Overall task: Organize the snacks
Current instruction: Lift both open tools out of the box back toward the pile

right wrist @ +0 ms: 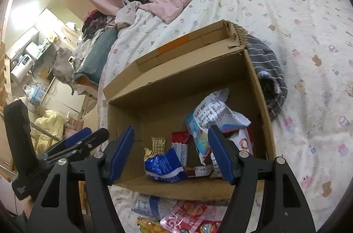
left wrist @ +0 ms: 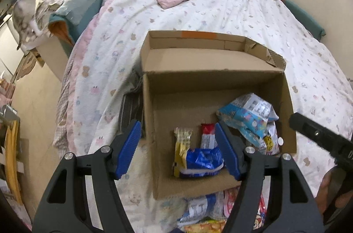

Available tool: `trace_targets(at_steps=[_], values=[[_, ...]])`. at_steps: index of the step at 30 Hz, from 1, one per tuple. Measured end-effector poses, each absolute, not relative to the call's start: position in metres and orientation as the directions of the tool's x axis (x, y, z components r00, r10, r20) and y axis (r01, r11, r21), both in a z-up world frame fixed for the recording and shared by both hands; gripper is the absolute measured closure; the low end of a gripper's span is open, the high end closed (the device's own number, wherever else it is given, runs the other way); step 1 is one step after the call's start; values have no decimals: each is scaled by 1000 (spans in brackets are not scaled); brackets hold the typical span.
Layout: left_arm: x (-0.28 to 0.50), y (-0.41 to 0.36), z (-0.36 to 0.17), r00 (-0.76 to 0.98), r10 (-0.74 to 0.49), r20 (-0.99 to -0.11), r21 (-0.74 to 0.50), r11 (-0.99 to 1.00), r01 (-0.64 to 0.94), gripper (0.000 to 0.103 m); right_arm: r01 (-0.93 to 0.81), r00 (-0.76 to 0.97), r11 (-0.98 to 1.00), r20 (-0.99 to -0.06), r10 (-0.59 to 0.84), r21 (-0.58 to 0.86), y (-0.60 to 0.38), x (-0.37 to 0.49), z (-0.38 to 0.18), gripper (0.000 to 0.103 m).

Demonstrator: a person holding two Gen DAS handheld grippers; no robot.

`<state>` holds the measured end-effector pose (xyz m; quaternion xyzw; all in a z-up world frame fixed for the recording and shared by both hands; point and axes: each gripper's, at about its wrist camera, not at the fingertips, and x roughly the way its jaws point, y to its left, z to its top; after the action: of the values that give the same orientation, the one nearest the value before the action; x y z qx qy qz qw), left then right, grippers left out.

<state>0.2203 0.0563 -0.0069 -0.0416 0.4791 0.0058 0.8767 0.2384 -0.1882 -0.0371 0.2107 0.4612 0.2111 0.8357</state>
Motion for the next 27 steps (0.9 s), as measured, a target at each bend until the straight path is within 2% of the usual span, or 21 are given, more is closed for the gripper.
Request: trace_targets(at_steps=[5, 27], values=[[195, 58, -15, 509, -52, -859, -91, 994, -53, 37, -124, 497, 816, -677, 543, 564, -198, 220, -32, 31], [103, 61, -49, 435, -6, -900, -25, 999, -39, 37, -113, 438, 847, -739, 512, 519, -217, 126, -48, 31]])
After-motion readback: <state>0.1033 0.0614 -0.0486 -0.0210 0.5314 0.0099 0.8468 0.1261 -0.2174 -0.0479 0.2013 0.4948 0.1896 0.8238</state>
